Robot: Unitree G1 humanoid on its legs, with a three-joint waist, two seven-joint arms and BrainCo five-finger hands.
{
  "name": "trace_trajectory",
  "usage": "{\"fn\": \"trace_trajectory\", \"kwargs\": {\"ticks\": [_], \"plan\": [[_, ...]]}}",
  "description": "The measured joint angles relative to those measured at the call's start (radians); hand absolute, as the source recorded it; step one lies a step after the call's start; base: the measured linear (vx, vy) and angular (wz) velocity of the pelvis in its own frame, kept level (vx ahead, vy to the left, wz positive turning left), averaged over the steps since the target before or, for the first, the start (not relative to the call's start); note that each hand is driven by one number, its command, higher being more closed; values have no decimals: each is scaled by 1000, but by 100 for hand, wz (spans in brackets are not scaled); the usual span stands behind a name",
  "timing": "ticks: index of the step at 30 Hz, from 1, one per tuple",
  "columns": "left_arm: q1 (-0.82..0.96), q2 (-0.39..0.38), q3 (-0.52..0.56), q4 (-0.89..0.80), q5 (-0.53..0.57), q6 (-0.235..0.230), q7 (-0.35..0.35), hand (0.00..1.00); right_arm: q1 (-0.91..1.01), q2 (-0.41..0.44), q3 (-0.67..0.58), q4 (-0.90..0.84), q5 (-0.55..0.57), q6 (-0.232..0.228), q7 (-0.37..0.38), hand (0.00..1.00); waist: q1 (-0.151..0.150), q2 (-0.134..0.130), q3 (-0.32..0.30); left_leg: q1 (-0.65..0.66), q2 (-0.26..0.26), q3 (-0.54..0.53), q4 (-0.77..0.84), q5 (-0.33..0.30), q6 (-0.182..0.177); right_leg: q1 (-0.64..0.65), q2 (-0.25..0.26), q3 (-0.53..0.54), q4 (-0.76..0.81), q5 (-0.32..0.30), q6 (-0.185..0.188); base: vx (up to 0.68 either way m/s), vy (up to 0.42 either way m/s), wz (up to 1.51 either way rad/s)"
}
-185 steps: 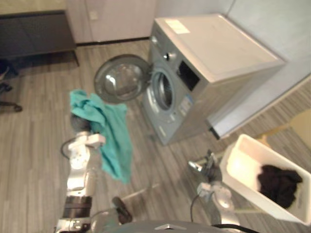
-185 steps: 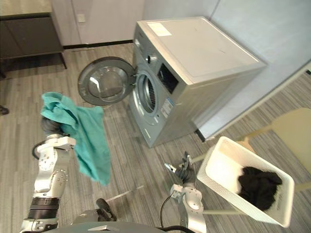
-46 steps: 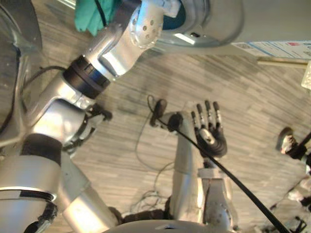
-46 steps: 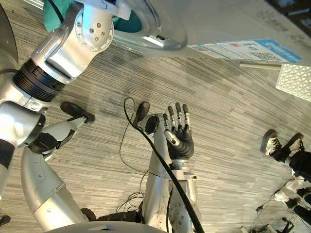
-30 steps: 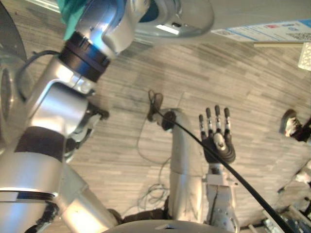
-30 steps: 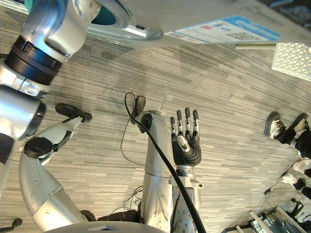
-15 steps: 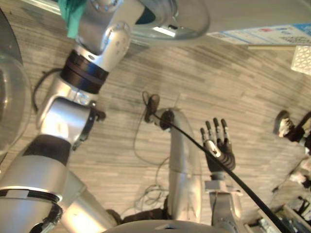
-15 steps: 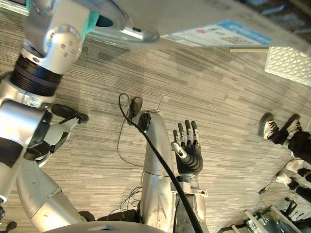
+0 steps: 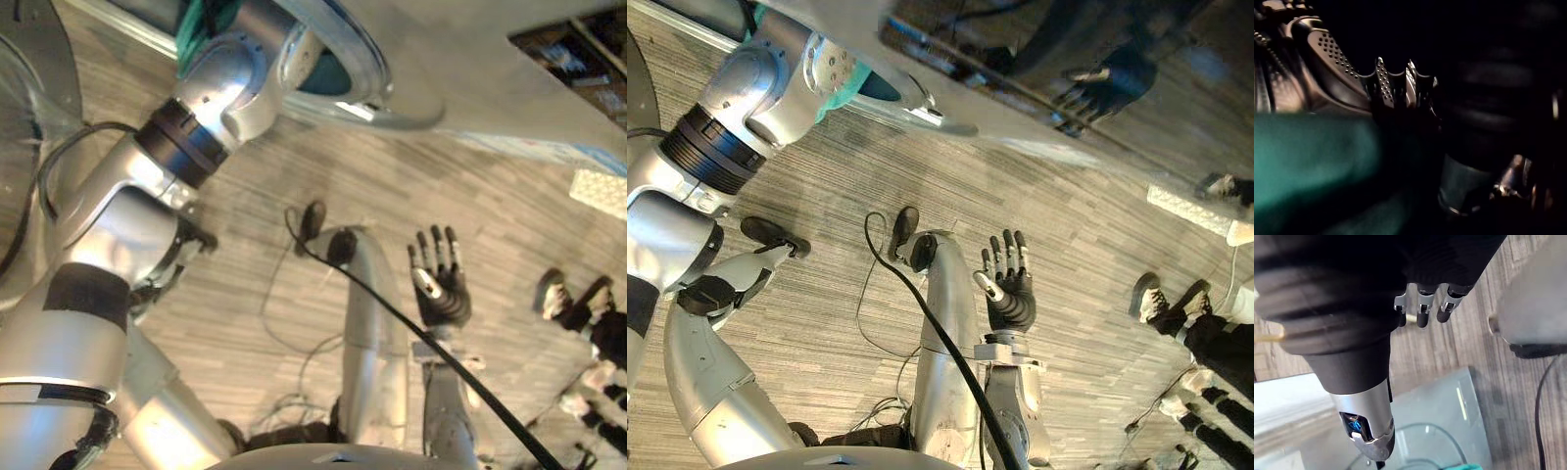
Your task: Pick up the laundry basket with both hands and put the clothes into the washing machine.
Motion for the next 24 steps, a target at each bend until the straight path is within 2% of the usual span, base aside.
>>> {"fn": "trace_trajectory", "kwargs": {"ticks": [2, 7, 13, 15, 17, 19, 20, 22, 24], "plan": [[-61, 9, -30, 38, 35, 11, -36, 0, 6, 3, 2, 4, 12, 0, 5, 0, -2, 1, 1, -21, 0, 0, -1, -4, -7, -25, 5, 4, -6, 0, 0, -39, -5, -13], [-83, 15, -33, 55, 38, 16, -102, 0, 7, 26, 2, 31, 13, 3, 7, 0, -1, 3, 2, -34, -2, 0, 0, -3, -8, -43, 1, 8, 10, 0, 0, -32, -17, 4], [-76, 12, -22, 84, 73, 16, -126, 0, 7, 44, 5, 32, 11, 5, 7, 0, 2, 5, 3, -31, -2, -2, 2, 2, -7, -41, 0, 7, 19, 0, 0, 0, 0, 0], [-46, -6, 28, 93, 72, 15, -129, 0, 7, 45, 5, 32, 10, 5, 7, 0, 4, 6, 4, -28, -2, -3, 2, 3, -7, -37, 0, 6, 20, 0, 0, 0, 0, 0], [10, -56, 110, 131, 25, 15, -154, 0, 7, 49, 6, 32, 7, 9, 6, 0, 8, 7, 4, -19, -2, -3, 1, 4, -7, -27, 0, 5, 21, -1, -1, -2, -16, 1], [73, -110, 236, 193, -135, 29, -183, 0, 7, 67, 9, 32, 0, 34, -5, 0, 9, 7, 4, -13, -10, -8, -8, 12, -7, -17, -4, 0, 20, -3, -5, -20, -45, 9], [83, -114, 272, 199, -170, 33, -184, 0, 6, 72, 11, 31, -1, 43, -6, 0, 9, 8, 5, -13, -12, -7, -11, 15, -6, -18, -8, -1, 20, -3, -6, -24, -42, 11], [130, -77, 345, 193, -239, 32, -179, 0, 37, 89, 41, -10, -20, 56, -17, 0, 9, 10, 6, -13, -13, -8, -19, 27, -6, -18, -10, -5, 21, -4, -11, -31, -52, 7], [198, -16, 376, 194, -290, 29, -143, 0, 111, 96, 109, -88, -36, 60, 8, 0, 12, 11, 7, -13, -17, -8, -44, 48, -12, -18, -9, -14, 14, -4, -19, -49, -87, 8]]}}
